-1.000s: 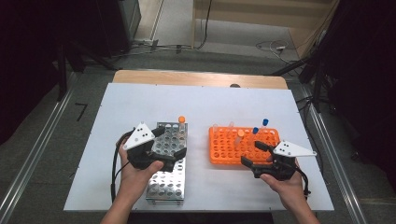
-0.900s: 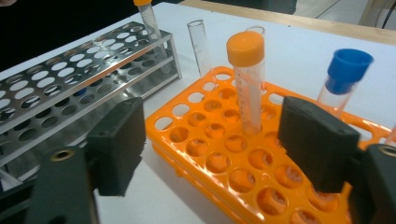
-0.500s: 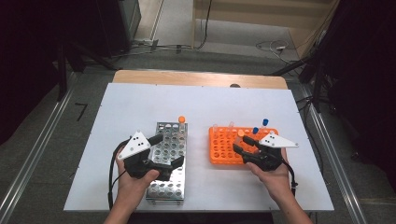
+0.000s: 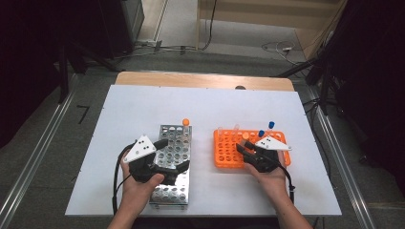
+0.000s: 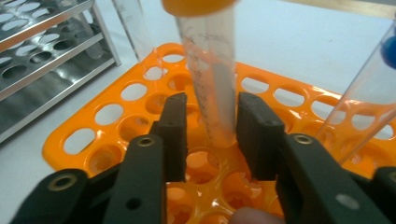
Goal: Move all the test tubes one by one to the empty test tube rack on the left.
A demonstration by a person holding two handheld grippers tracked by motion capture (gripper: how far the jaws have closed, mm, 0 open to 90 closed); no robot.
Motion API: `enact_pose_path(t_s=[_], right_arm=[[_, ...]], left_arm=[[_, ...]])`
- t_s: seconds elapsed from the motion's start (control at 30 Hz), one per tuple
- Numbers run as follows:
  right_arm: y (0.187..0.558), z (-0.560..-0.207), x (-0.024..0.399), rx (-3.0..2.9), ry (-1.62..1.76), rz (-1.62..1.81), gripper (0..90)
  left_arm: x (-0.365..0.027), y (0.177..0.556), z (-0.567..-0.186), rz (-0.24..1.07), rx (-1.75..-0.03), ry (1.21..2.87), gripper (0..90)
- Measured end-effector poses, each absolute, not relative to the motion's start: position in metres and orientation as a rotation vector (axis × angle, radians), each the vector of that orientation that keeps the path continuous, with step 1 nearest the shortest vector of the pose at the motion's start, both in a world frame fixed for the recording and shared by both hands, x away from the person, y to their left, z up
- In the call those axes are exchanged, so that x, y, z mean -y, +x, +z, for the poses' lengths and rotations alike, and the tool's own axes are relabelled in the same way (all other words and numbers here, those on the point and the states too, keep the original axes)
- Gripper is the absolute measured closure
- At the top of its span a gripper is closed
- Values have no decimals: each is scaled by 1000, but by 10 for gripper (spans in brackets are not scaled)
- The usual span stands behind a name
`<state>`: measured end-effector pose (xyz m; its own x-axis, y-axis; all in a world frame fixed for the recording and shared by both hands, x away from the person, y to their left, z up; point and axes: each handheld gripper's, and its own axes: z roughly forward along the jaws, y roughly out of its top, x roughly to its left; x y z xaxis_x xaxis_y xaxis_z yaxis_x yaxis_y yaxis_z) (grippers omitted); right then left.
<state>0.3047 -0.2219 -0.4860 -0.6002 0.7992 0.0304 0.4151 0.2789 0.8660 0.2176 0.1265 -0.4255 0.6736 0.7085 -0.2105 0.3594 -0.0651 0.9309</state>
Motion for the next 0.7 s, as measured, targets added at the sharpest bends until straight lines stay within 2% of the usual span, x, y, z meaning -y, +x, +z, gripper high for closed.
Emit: enact_pose_path(t_s=[0.13, 0.7], right_arm=[[305, -487, 223, -2108, 1098, 1248, 726], [282, -450, 238, -2045, 978, 1503, 731]], left_arm=[[-125, 218, -426, 355, -872, 1680, 0], [-113, 215, -419, 346, -828, 1697, 0]])
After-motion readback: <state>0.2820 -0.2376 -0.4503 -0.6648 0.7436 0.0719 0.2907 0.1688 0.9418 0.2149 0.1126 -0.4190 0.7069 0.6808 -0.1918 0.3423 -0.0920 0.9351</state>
